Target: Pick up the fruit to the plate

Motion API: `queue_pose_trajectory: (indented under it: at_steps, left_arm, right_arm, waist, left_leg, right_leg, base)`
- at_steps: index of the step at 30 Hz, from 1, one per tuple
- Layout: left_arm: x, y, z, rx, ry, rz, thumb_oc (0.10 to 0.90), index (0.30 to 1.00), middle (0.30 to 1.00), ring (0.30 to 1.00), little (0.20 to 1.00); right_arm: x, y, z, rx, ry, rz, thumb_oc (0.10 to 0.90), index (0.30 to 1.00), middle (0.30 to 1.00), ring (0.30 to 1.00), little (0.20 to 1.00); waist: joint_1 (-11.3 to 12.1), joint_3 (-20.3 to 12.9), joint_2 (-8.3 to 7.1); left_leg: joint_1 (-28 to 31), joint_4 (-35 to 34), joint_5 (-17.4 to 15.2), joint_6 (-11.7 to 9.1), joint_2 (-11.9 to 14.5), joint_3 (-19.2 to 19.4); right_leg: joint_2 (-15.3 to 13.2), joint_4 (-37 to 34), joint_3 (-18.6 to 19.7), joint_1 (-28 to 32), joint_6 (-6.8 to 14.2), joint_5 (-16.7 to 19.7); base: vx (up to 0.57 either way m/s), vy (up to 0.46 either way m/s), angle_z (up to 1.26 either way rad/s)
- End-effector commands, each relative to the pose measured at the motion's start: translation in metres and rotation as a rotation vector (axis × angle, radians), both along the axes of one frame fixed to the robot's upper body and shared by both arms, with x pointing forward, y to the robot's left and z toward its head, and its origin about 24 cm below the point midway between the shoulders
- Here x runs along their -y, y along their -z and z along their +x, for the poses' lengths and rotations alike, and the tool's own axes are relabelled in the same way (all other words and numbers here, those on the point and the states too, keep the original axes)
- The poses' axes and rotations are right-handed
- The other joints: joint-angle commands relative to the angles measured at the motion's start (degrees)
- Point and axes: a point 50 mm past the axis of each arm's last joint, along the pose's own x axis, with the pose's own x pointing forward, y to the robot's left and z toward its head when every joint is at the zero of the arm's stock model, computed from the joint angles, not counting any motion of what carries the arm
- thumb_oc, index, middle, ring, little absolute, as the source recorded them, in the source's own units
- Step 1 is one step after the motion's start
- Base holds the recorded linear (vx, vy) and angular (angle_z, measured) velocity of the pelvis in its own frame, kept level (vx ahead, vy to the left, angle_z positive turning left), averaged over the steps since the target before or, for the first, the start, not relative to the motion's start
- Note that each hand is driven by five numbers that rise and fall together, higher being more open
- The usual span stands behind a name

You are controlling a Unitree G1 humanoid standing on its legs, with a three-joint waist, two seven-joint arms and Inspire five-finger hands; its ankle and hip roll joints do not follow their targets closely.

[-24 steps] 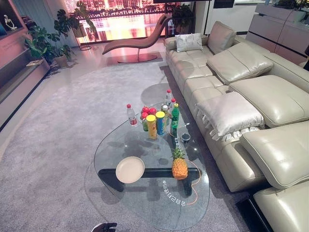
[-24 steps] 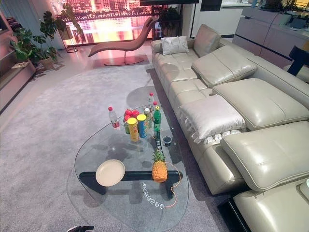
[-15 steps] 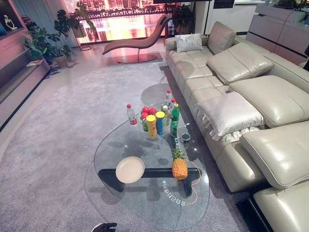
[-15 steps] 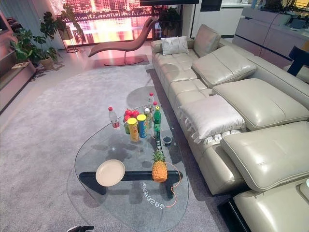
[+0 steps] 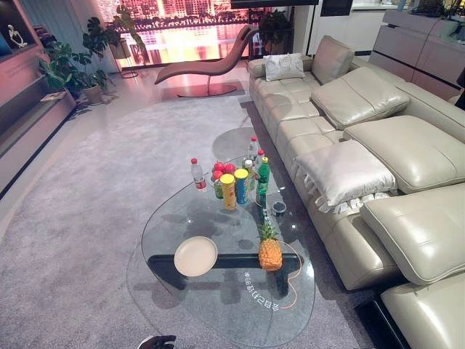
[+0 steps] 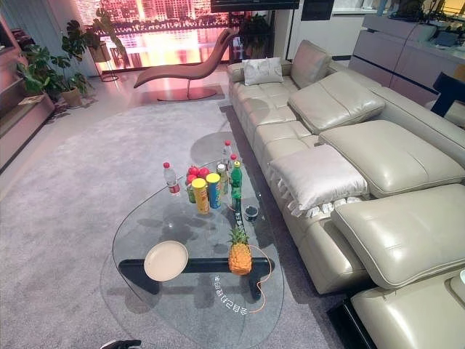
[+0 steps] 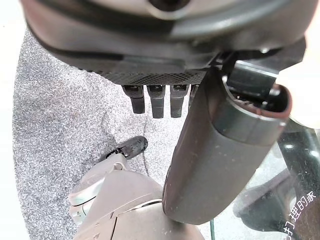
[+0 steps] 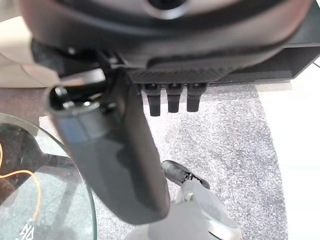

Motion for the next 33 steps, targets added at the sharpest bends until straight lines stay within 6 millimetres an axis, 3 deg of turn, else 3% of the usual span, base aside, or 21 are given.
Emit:
queue_pose_trajectory:
  at_steps: [1, 22, 29, 33]
  left_arm:
    - [-0.006, -0.008, 0.029, 0.060, 0.036, 0.030, 0.800, 0.900, 0.900, 0.900, 0.900]
    - [-0.009, -0.009, 0.026, 0.065, 0.002, 0.035, 0.800, 0.900, 0.900, 0.900, 0.900]
    - [-0.015, -0.011, 0.027, 0.081, -0.040, 0.052, 0.800, 0.900, 0.900, 0.900, 0.900]
    - [-0.016, -0.015, 0.038, 0.125, -0.050, 0.049, 0.800, 0.900, 0.900, 0.900, 0.900]
  right_arm:
    - [0.004, -0.007, 0.030, 0.045, -0.015, -0.037, 0.800, 0.900, 0.900, 0.900, 0.900]
    - [0.011, -0.009, 0.027, 0.030, -0.014, -0.063, 0.800, 0.900, 0.900, 0.900, 0.900]
    - [0.023, -0.013, 0.021, 0.005, -0.006, -0.107, 0.800, 0.900, 0.900, 0.900, 0.900]
    - [0.028, -0.016, 0.028, 0.029, -0.010, -0.134, 0.800, 0.900, 0.900, 0.900, 0.900]
  waist:
    - [-0.18, 0.83, -1.07]
    - [0.20, 1.73, -1.16]
    - [0.43, 4.15, -0.72]
    - [0.19, 7.42, -0.01]
  left_leg:
    - [0.69, 0.33, 0.29, -1.38, 3.04, 2.13]
    - [-0.17, 0.33, 0.49, -1.36, 2.95, 1.56]
    - [-4.93, 0.33, 1.62, -1.26, 2.91, 1.16]
    - [-9.22, 0.33, 2.00, -0.65, 1.86, -0.05]
  right_leg:
    - [-4.41, 0.22, -2.13, 0.56, 2.60, 0.65]
    - [-4.54, 0.22, -2.24, -0.07, 2.74, 0.84]
    - [-4.94, 0.22, -1.44, -5.12, 2.75, 1.88]
    - [-4.92, 0.22, -0.30, -9.72, 2.25, 2.53]
  base:
    - [0.00, 0.000, 0.00]
    - [0.01, 0.000, 0.00]
    - [0.01, 0.001, -0.01]
    - [-0.07, 0.019, -0.01]
